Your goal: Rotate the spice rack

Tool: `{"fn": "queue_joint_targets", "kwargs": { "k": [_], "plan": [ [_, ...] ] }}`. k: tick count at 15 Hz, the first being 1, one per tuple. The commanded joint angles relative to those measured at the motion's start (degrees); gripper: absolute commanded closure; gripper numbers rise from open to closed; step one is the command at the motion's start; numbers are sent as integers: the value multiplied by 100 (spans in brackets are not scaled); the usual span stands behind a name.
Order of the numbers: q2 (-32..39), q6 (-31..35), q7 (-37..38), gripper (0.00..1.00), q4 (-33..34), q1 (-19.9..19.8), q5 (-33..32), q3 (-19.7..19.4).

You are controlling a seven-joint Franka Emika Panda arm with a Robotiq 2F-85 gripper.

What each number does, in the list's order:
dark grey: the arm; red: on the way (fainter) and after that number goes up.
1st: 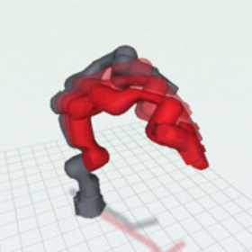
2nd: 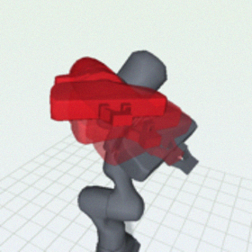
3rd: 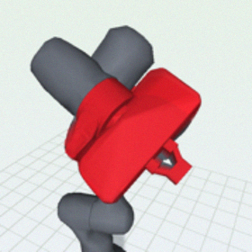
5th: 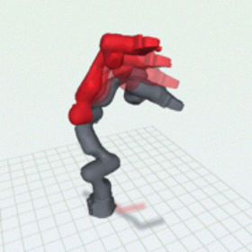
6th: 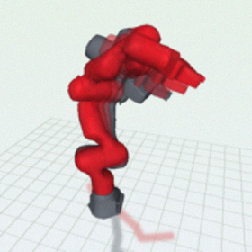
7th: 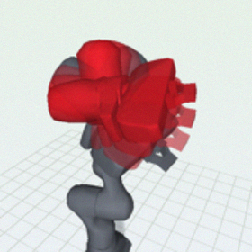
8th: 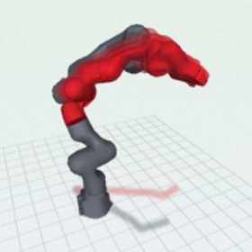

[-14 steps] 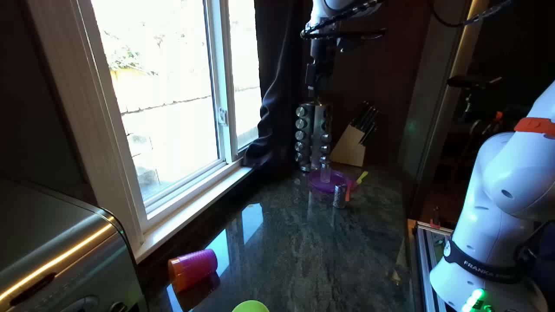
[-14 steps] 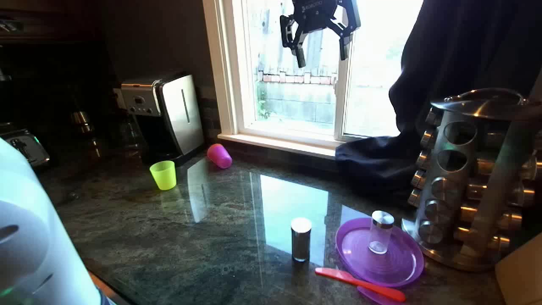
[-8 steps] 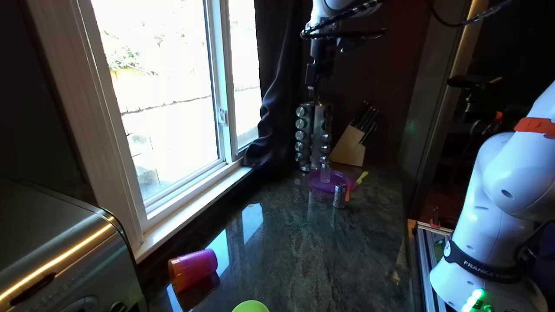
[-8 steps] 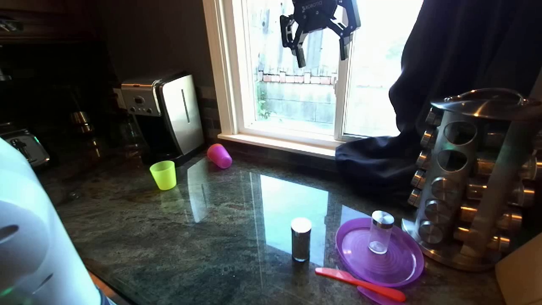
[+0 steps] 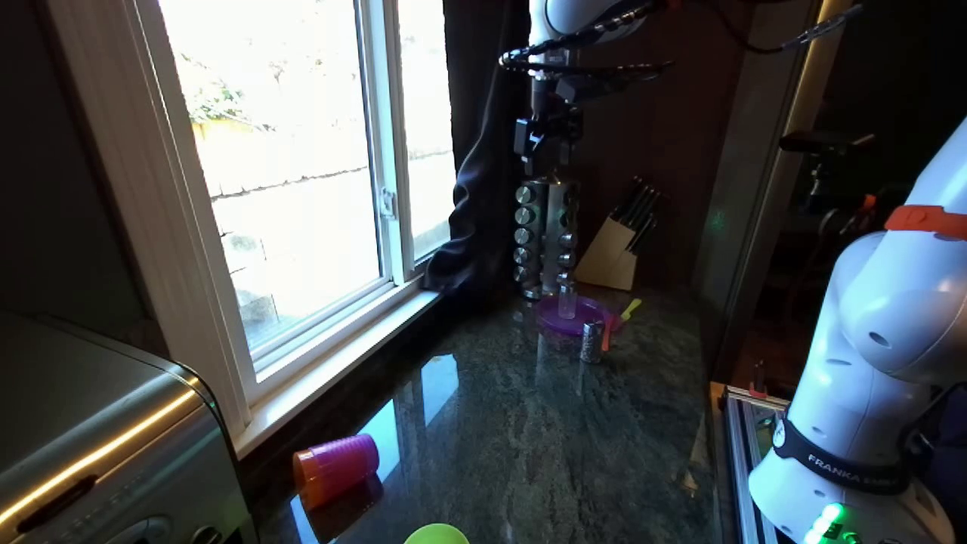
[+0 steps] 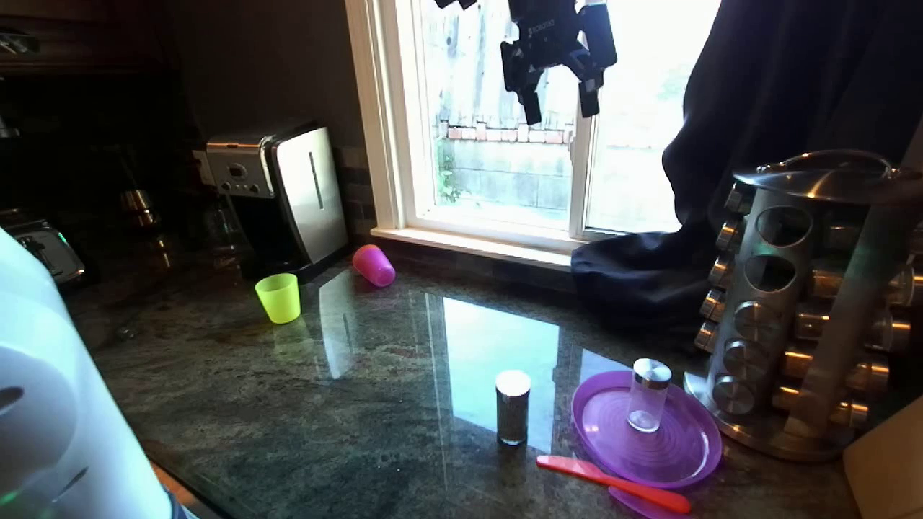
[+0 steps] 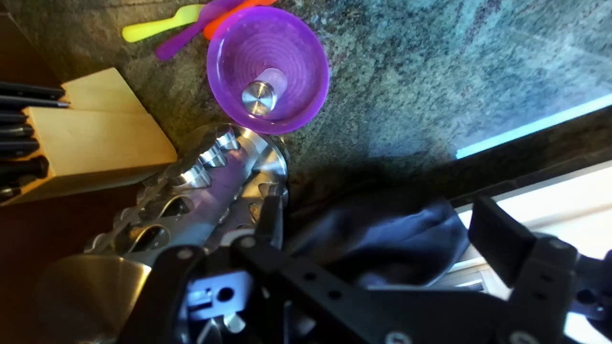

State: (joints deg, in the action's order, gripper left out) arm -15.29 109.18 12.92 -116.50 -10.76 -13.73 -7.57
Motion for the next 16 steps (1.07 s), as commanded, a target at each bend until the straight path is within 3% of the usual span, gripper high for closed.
{"fn": "queue_joint_targets", "kwargs": {
  "k": [1, 6, 10, 15, 16],
  "plan": [
    [427, 311, 1134, 0, 194, -171, -243, 81],
    [902, 785, 2860, 0, 317, -214, -709, 107],
    [1135, 704, 4083, 0, 598, -210, -1121, -5],
    [1312, 577, 5241, 0, 978, -359, -1610, -252],
    [1162, 736, 4759, 0, 785, -277, -1400, -248]
  ]
}}
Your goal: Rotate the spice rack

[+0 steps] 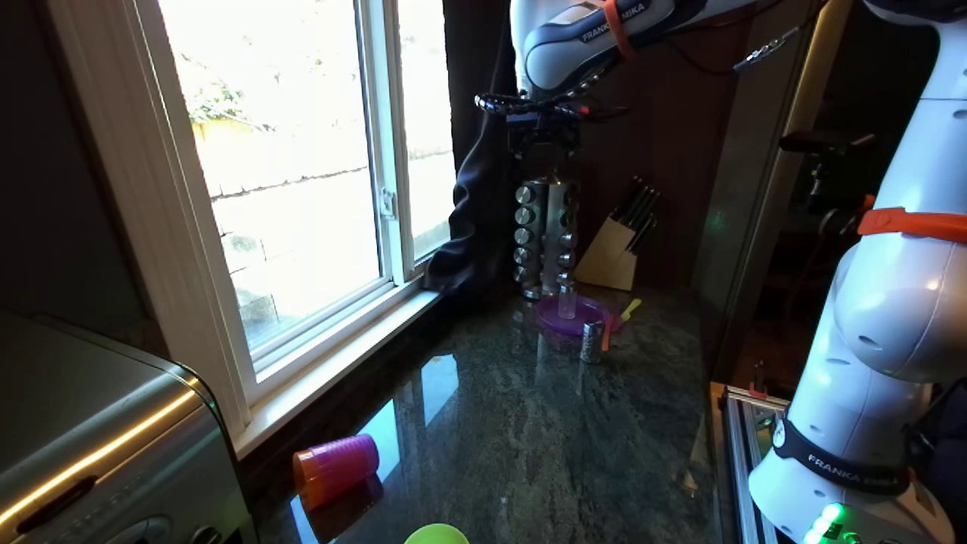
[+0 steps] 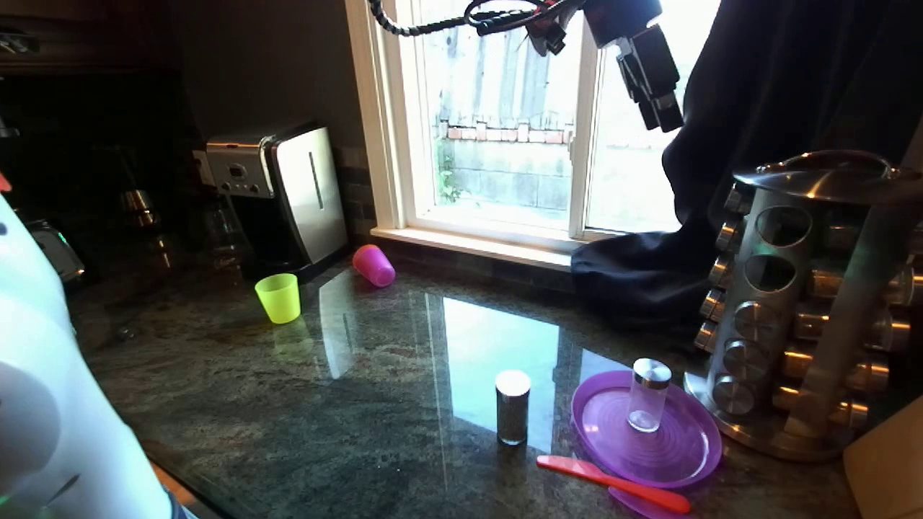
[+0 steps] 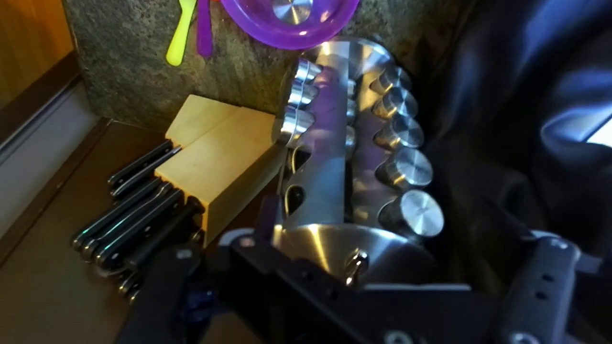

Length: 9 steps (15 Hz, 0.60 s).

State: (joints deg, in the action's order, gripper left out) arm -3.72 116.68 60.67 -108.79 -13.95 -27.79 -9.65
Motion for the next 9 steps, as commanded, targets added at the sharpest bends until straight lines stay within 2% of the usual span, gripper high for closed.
{"fn": "queue_joint_targets", "kwargs": {
  "k": [1, 6, 9],
  "plan": [
    [19, -13, 2, 0, 49, 23, -12, -71],
    [118, 4, 94, 0, 104, 43, -104, -56],
    [294, 373, -459, 0, 192, -31, -22, -201]
  ]
}}
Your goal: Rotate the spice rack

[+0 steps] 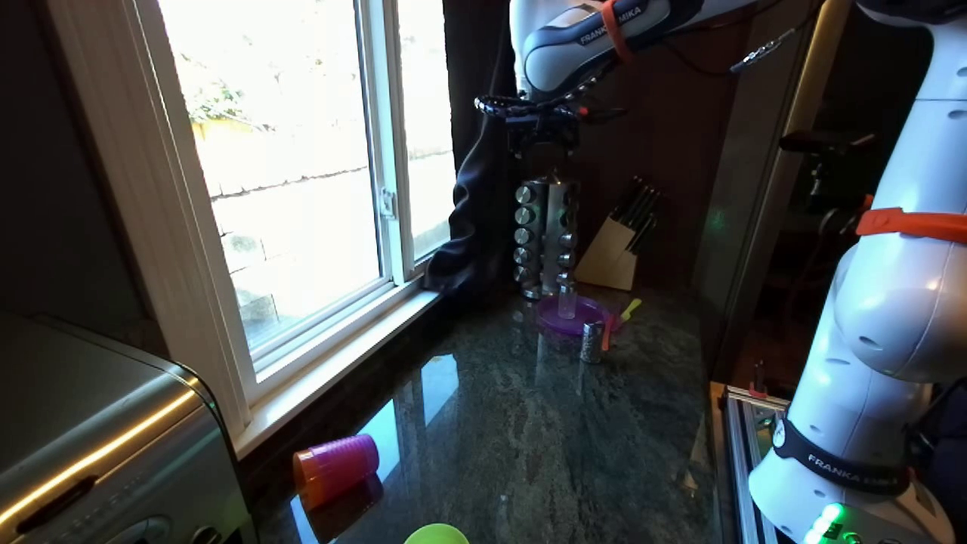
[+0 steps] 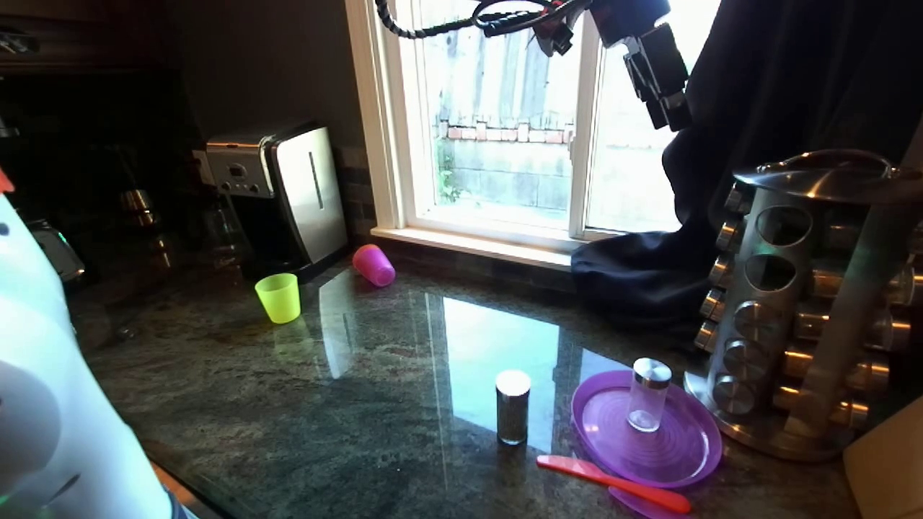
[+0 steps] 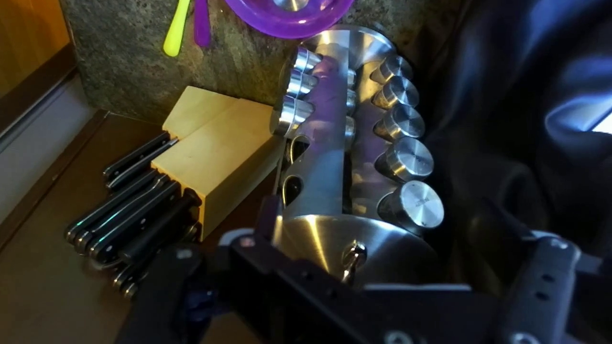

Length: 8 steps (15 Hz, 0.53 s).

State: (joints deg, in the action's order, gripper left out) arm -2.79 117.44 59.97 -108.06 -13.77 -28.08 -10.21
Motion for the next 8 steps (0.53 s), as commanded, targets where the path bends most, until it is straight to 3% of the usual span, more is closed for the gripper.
{"fn": "queue_joint_targets", "kwargs": {
  "k": [1, 8],
  "plan": [
    [248, 291, -486, 0, 192, -95, -24, -212],
    [850, 526, -1329, 0, 953, -417, 390, -744]
  ]
}}
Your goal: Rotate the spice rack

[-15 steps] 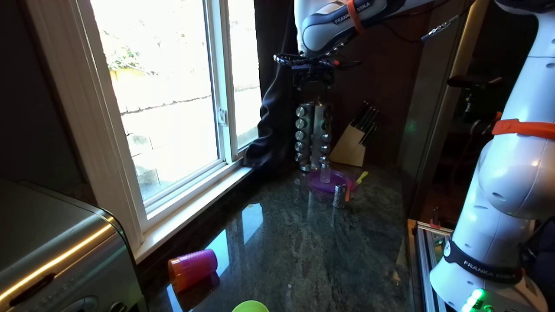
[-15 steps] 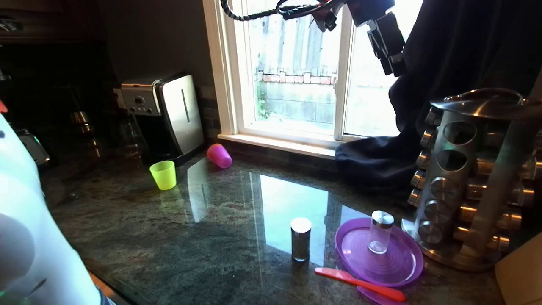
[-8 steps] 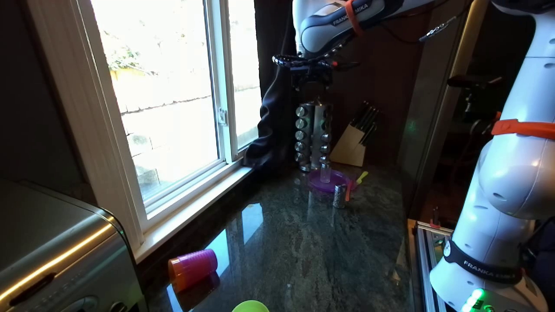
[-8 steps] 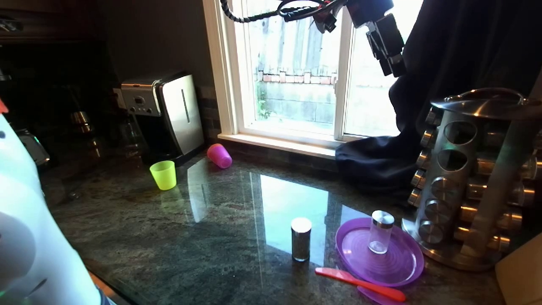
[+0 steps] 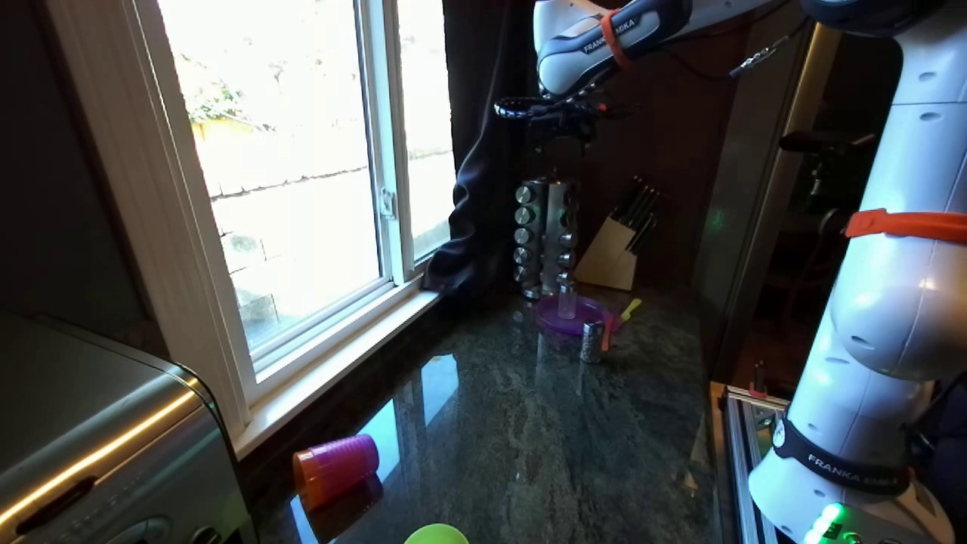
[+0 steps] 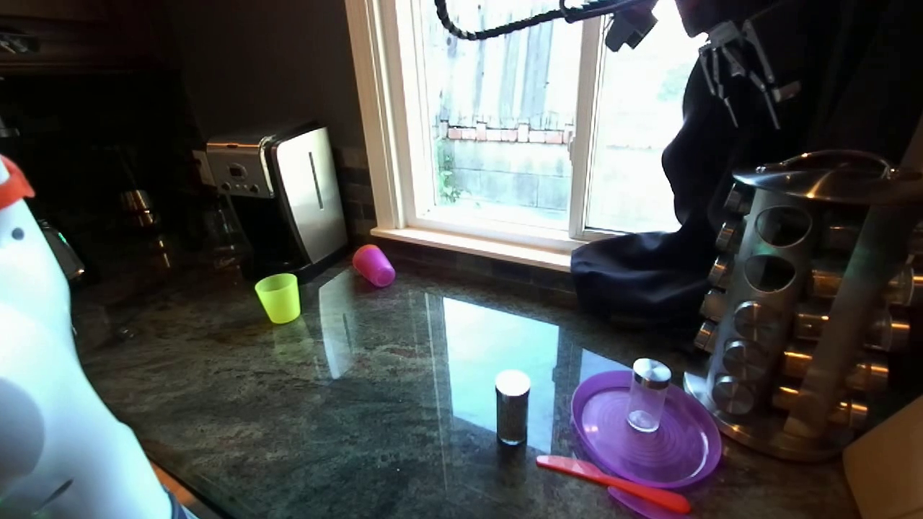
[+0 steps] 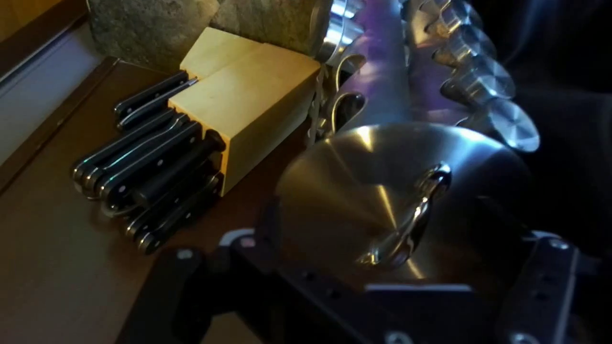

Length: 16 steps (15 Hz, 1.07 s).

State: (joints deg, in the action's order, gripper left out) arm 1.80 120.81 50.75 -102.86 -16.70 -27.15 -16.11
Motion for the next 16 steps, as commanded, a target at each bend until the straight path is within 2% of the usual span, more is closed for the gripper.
{"fn": "queue_joint_targets", "kwargs": {
  "k": [1, 5, 6, 7, 8, 9, 10, 13, 14, 16],
  "plan": [
    [499, 236, -512, 0, 556, -156, 374, -206],
    [990, 364, -723, 1, 1090, -246, 766, -362],
    [1098, 348, -718, 7, 1209, -252, 834, -389],
    [1216, 319, -740, 9, 1331, -262, 933, -407],
    [1312, 325, -755, 20, 1418, -275, 1039, -420],
    [1388, 288, -755, 27, 1499, -282, 1122, -434],
    [1471, 284, -772, 29, 1574, -288, 1207, -444],
    [1666, 306, -758, 55, 1749, -298, 1351, -475],
    [1713, 294, -760, 56, 1794, -299, 1390, -483],
    [1763, 287, -761, 73, 1824, -291, 1439, -497]
  ]
}}
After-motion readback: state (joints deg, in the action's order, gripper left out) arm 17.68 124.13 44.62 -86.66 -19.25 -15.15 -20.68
